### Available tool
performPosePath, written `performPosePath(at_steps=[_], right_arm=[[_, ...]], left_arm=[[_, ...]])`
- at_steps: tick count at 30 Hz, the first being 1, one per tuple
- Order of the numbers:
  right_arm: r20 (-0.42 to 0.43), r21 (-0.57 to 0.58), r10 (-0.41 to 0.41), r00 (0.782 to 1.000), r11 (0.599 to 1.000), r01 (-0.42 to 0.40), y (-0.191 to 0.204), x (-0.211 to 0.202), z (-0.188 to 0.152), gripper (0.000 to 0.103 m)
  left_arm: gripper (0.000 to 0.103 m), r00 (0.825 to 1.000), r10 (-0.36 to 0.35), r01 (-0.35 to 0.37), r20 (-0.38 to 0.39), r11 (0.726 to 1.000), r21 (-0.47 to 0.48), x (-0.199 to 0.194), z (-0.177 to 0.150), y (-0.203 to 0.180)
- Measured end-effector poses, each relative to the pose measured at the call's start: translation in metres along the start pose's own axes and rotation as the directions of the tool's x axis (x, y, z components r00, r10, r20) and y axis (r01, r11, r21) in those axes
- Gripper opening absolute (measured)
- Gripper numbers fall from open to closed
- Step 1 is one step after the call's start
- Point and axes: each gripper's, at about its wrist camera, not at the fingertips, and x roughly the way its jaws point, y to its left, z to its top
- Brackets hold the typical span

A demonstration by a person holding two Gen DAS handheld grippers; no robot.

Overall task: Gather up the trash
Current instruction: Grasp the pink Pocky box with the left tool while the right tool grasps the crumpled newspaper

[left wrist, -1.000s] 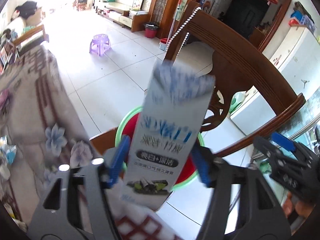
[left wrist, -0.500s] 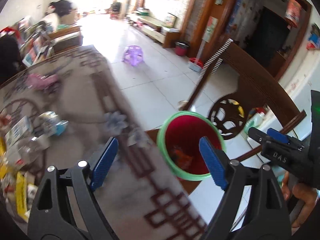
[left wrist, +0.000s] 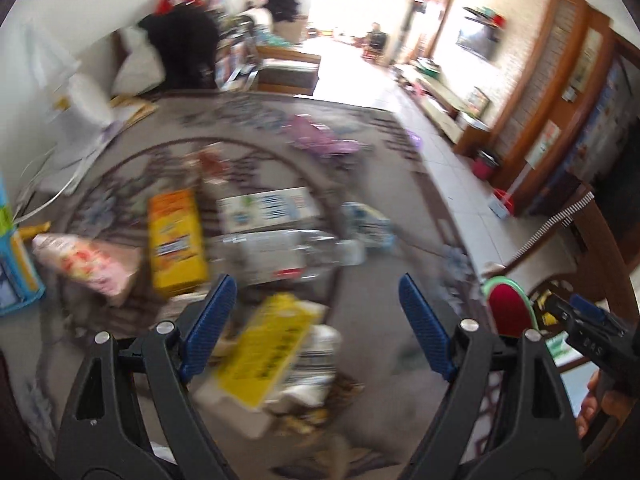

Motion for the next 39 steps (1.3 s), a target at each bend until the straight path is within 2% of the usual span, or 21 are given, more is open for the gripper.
performPosePath(at_steps=[4, 7, 10, 11, 19, 22, 26, 29, 32, 34, 35, 37, 39], right_arm=[[-0.015, -0.049, 0.033, 0.999, 0.998, -0.033, 0.053, 0.0, -0.004, 0.071], [-0.022, -0.078, 0.063, 0.998, 0.995, -0.064, 0.093, -0.001, -0.009, 0.071], [-0.024, -0.1, 0.081, 0.996, 0.992, -0.083, 0.127, -0.003, -0.012, 0.071], [-0.025, -0.103, 0.085, 0.996, 0.991, -0.087, 0.135, -0.003, -0.014, 0.071], [-0.054, -0.158, 0.134, 0.99, 0.977, -0.141, 0.199, -0.011, -0.026, 0.071], [-0.064, -0.175, 0.135, 0.989, 0.974, -0.144, 0.212, -0.012, -0.028, 0.071], [-0.074, -0.193, 0.133, 0.988, 0.971, -0.145, 0.227, -0.009, -0.026, 0.071], [-0.089, -0.204, 0.137, 0.986, 0.967, -0.153, 0.238, -0.003, -0.023, 0.071], [-0.105, -0.217, 0.143, 0.984, 0.963, -0.163, 0.248, 0.003, -0.02, 0.074], [-0.115, -0.223, 0.153, 0.982, 0.959, -0.175, 0.256, 0.01, -0.018, 0.075], [-0.121, -0.224, 0.159, 0.98, 0.957, -0.183, 0.259, 0.013, -0.017, 0.075], [-0.144, -0.216, 0.181, 0.973, 0.954, -0.209, 0.267, 0.022, -0.014, 0.075], [-0.186, -0.195, 0.209, 0.96, 0.95, -0.244, 0.274, 0.036, -0.013, 0.075]], left_arm=[[0.081, 0.998, 0.053, -0.059, -0.04, 0.984, -0.17, -0.001, -0.001, 0.076], [0.081, 0.993, 0.088, -0.108, -0.082, 0.947, -0.302, 0.001, -0.007, 0.132], [0.082, 0.984, 0.131, -0.17, -0.123, 0.899, -0.405, 0.003, -0.011, 0.178], [0.082, 0.981, 0.13, -0.181, -0.141, 0.875, -0.449, 0.006, -0.012, 0.193], [0.082, 0.972, 0.078, -0.198, -0.221, 0.777, -0.598, 0.037, -0.01, 0.251], [0.082, 0.971, 0.061, -0.198, -0.233, 0.753, -0.628, 0.05, -0.006, 0.273], [0.089, 0.969, 0.061, -0.205, -0.241, 0.742, -0.638, 0.064, 0.0, 0.278], [0.089, 0.963, 0.046, -0.214, -0.265, 0.728, -0.652, 0.076, 0.002, 0.283], [0.089, 0.958, 0.06, -0.233, -0.281, 0.737, -0.634, 0.084, 0.005, 0.284], [0.079, 0.954, 0.073, -0.243, -0.29, 0.755, -0.609, 0.087, 0.007, 0.284], [0.064, 0.952, 0.072, -0.244, -0.299, 0.769, -0.592, 0.09, 0.008, 0.284], [0.057, 0.957, 0.045, -0.212, -0.288, 0.785, -0.583, 0.093, 0.01, 0.284], [0.042, 0.963, 0.026, -0.177, -0.269, 0.812, -0.556, 0.093, 0.016, 0.282]])
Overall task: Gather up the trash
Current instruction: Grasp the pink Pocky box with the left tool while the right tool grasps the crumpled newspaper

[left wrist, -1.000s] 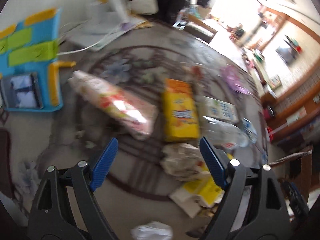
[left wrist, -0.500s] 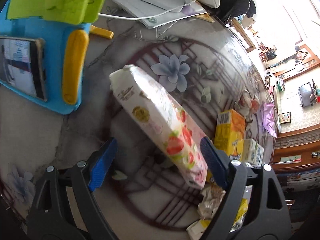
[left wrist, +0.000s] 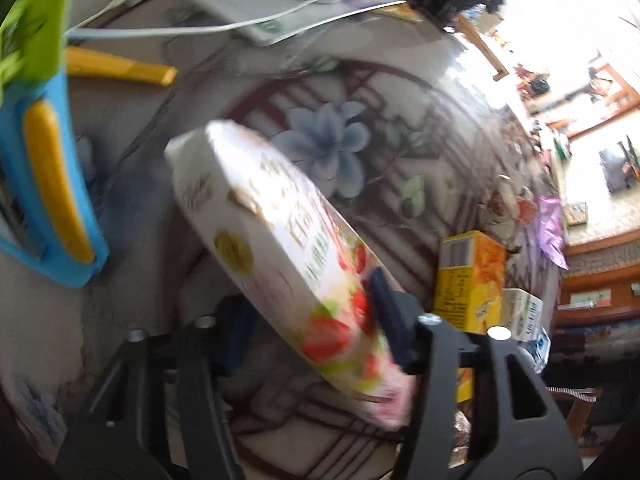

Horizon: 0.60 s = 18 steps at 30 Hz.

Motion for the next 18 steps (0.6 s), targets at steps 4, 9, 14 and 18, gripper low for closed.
performPosePath(at_steps=[4, 9, 14, 18], right_arm=[[-0.07, 0.021, 0.066, 0.995, 0.998, -0.064, 0.009, 0.027, 0.005, 0.075], [-0.159, 0.004, 0.1, 0.982, 0.995, -0.101, 0.023, 0.059, 0.007, 0.066], [-0.201, -0.026, 0.116, 0.973, 0.992, -0.124, 0.034, 0.079, 0.007, 0.066], [-0.222, -0.046, 0.154, 0.963, 0.985, -0.168, 0.041, 0.085, 0.007, 0.042]], left_arm=[[0.033, 1.0, 0.003, -0.004, 0.007, 0.987, 0.162, -0.005, 0.003, -0.017], [0.032, 0.997, 0.043, -0.066, 0.065, 0.915, 0.398, -0.017, -0.011, -0.032], [0.034, 0.996, 0.061, -0.088, 0.07, 0.862, 0.499, -0.021, -0.019, -0.041], [0.034, 0.997, 0.048, -0.07, 0.057, 0.864, 0.499, -0.018, -0.02, -0.043]])
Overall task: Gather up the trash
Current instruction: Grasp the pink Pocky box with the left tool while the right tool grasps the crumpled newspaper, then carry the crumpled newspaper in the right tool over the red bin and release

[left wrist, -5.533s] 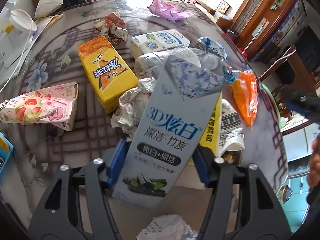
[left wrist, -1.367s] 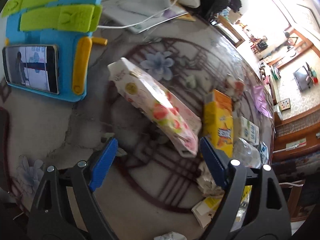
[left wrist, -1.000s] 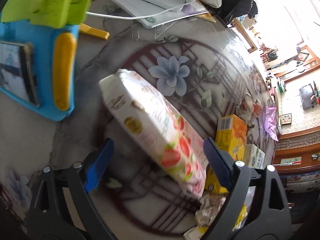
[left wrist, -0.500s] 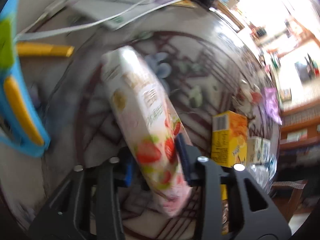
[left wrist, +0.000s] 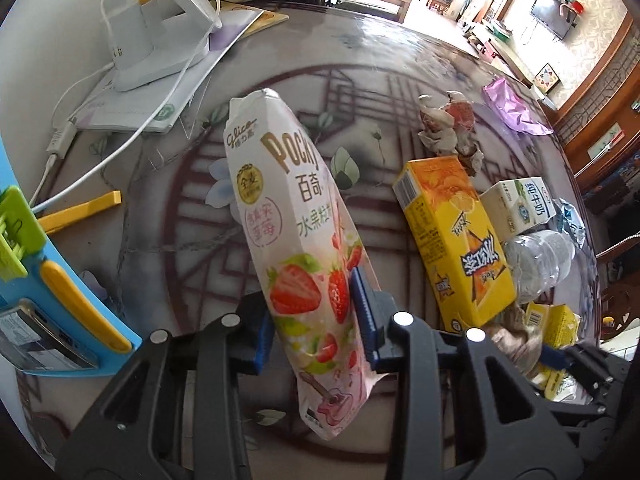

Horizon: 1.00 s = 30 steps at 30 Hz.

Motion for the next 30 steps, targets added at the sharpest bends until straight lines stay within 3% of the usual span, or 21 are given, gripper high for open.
performPosePath(at_steps=[5, 12, 17, 30], right_arm=[[0.051, 0.009, 0.016, 0.999, 1.0, -0.016, -0.002, -0.02, -0.006, 0.036], [0.218, 0.039, -0.009, 0.976, 0.999, 0.001, -0.011, -0.083, -0.014, 0.036], [0.315, 0.068, -0.04, 0.948, 0.997, 0.02, -0.021, -0.119, -0.021, 0.036], [0.411, 0.125, -0.099, 0.906, 0.991, 0.052, -0.051, -0.159, -0.046, 0.037]], left_arm=[[0.034, 0.999, -0.051, 0.051, 0.013, 0.999, 0.001, -0.005, -0.005, -0.005], [0.033, 0.991, 0.02, -0.027, 0.133, 0.998, 0.054, -0.041, -0.007, -0.026], [0.033, 0.98, 0.027, -0.044, 0.197, 0.996, 0.081, -0.066, -0.008, -0.041], [0.033, 0.965, -0.029, -0.01, 0.259, 0.989, 0.148, -0.104, -0.022, -0.092]])
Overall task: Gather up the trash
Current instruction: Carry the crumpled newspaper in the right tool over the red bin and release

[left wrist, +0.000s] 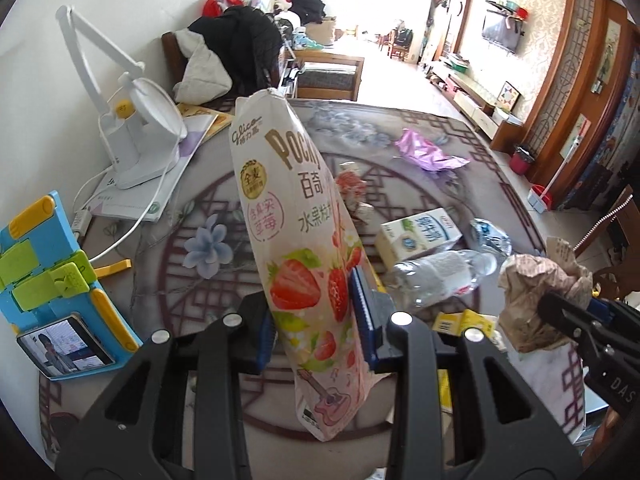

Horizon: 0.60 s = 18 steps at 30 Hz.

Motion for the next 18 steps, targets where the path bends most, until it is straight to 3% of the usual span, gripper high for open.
performPosePath(at_steps=[11, 18], right_arm=[[0.079, 0.022, -0.069, 0.995, 0.997, 0.068, -0.049, -0.038, -0.003, 0.038], [0.084, 0.061, -0.105, 0.991, 0.993, 0.1, -0.094, -0.056, -0.011, 0.038]], left_arm=[[0.033, 0.999, -0.023, 0.021, 0.026, 0.998, 0.064, -0.013, -0.001, -0.059], [0.033, 0.998, -0.056, 0.055, 0.011, 0.993, 0.104, -0.013, -0.007, -0.105]])
